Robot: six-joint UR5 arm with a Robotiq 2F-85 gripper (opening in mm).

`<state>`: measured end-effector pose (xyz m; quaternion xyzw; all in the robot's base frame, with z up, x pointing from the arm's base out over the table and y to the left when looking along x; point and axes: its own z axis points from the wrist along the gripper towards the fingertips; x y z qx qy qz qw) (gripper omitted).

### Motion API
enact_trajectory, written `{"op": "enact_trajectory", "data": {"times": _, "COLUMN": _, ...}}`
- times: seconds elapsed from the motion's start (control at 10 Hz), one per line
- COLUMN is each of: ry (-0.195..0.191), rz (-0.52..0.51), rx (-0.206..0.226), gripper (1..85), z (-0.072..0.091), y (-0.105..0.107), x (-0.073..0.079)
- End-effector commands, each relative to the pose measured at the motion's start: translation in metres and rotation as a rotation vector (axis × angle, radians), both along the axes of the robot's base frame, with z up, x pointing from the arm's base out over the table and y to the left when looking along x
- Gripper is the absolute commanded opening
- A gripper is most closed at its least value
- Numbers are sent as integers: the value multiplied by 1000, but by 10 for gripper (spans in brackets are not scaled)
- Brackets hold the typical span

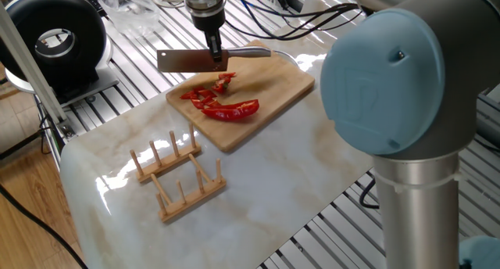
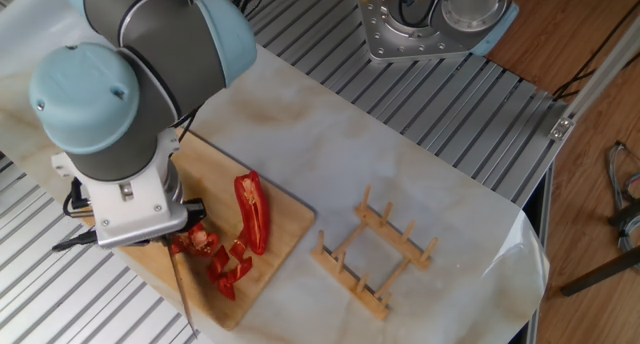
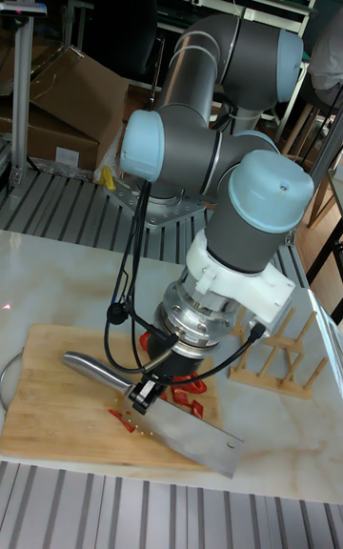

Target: Chop the chili peppers

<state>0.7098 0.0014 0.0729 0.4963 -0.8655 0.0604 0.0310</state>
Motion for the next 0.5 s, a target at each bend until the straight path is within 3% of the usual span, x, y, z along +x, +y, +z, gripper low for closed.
{"op": "enact_trajectory", "data": {"times": 0.0, "ry": 22, "rz": -9, "rx": 22, "gripper": 13, "z": -3, "y": 6, "x": -5}}
{"op": "enact_trajectory", "data": {"times": 0.4, "ry": 23, "rz": -11, "rx": 20, "gripper": 13, "z": -6, "y": 6, "x": -4}}
